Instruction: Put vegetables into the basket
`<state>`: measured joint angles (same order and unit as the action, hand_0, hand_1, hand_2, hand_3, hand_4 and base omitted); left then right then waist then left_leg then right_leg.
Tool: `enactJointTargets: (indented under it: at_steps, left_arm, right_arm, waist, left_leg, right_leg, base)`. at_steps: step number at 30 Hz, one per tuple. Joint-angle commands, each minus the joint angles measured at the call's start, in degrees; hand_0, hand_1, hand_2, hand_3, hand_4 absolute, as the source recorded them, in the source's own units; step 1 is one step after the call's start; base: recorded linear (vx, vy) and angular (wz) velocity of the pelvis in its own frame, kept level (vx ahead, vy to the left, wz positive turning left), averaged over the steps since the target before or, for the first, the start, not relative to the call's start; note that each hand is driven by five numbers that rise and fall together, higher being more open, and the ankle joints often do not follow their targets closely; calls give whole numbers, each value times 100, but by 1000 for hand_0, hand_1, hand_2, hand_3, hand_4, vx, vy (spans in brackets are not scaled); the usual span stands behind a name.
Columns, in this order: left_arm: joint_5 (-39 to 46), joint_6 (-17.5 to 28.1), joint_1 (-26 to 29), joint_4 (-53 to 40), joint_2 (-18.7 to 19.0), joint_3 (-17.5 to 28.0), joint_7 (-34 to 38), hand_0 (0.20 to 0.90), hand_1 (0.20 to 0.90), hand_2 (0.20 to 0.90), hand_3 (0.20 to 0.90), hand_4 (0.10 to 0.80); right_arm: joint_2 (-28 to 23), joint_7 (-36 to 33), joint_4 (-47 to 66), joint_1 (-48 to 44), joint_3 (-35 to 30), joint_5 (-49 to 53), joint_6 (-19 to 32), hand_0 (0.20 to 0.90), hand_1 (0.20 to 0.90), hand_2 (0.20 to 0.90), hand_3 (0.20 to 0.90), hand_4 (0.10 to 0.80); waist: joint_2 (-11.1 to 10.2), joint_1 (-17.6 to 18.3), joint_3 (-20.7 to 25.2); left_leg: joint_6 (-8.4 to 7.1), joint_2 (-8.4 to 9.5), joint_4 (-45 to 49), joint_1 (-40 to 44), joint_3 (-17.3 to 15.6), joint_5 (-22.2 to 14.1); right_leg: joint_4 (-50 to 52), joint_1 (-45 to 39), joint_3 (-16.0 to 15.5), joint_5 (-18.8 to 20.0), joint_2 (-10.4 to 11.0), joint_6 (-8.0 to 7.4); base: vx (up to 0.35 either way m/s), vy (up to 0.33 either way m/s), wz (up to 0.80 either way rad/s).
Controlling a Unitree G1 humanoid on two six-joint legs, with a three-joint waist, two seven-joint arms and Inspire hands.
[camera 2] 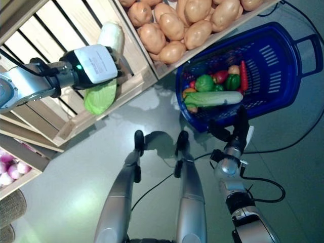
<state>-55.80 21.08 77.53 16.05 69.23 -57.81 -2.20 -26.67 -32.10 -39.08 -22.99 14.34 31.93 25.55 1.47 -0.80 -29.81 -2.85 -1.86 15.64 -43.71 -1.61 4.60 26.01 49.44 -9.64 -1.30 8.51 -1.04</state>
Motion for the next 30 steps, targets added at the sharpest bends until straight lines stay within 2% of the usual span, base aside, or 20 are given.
enactJointTargets:
  at_steps: [1, 7, 18, 30]
  left_arm:
    - [-199, 17, 313, -53, 553, 564, 1014, 900, 900, 900, 900, 800]
    - [-327, -29, 147, 398, 600, 498, 1963, 900, 900, 900, 900, 800]
    - [-671, -358, -427, 1252, 375, 614, 3568, 900, 900, 900, 900, 800]
    - [-887, -311, -591, 1808, -7, 642, 3840, 900, 900, 900, 900, 800]
  right_arm:
    - [-589, 14, 453, 193, -379, -2, 591, 900, 900, 900, 900, 800]
    - [-673, 13, 495, 108, -364, -20, 539, 900, 900, 900, 900, 800]
    - [-857, -125, 653, -61, -288, -15, 343, 900, 900, 900, 900, 800]
    - [-963, -80, 688, -243, -200, -63, 248, 900, 900, 900, 900, 800]
  waist:
    - [210, 105, 2]
    - [191, 112, 2]
    - [113, 170, 2]
    - [64, 282, 2]
  left_leg:
    - [-191, -188, 335, -173, -181, -163]
    - [-188, -219, 367, -287, -178, -132]
    - [-181, -244, 395, -407, -174, -134]
    - [-220, -285, 405, -483, -197, -126]
  right_leg:
    - [-287, -509, -95, 60, 158, -420]
    - [-277, -393, -57, 101, 136, -399]
    - [-287, -256, 56, 116, 40, -380]
    - [-269, -142, 164, 118, -27, -377]
  base:
    - [-20, 55, 2]
    - [-12, 47, 1]
    - [-8, 32, -1]
    - [-1, 23, -3]
